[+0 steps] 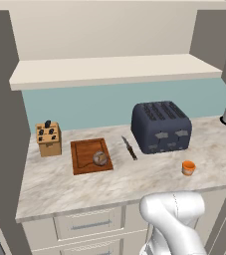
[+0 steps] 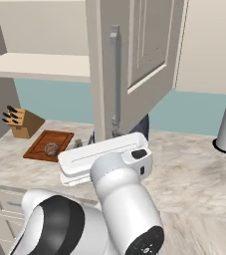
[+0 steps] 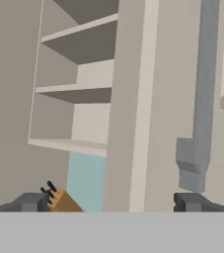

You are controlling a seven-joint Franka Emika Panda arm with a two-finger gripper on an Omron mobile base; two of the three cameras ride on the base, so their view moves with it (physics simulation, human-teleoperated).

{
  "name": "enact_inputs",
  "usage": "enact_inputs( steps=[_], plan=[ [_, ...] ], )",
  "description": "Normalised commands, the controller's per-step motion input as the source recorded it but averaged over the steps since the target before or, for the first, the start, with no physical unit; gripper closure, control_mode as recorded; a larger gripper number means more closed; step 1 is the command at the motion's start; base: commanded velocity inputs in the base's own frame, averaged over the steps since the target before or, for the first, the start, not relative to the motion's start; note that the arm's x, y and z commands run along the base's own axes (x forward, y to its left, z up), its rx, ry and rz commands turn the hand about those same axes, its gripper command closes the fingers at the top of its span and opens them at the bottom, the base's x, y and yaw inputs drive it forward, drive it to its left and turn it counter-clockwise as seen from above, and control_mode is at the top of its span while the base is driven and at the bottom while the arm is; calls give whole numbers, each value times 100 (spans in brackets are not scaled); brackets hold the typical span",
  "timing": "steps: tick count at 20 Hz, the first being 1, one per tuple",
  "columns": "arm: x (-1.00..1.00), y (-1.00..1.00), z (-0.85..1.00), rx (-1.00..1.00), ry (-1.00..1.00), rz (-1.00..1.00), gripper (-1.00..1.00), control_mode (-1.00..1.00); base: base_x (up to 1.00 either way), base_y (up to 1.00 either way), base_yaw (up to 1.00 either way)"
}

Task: Pick the bread, place it on the cutting board, pick the jam, place it on the counter, and close the cabinet.

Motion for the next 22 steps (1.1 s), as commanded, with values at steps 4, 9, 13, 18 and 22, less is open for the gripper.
enact_inputs(
  steps=[4,9,13,18,22],
  plan=[
    [5,29,0,0,0,0,-100,-100,0,0,0],
    [7,30,0,0,0,0,-100,-100,0,0,0],
    [8,28,0,0,0,0,-100,-100,0,0,0],
    [9,27,0,0,0,0,-100,-100,0,0,0],
    [12,27,0,0,0,0,-100,-100,0,0,0]
  ],
)
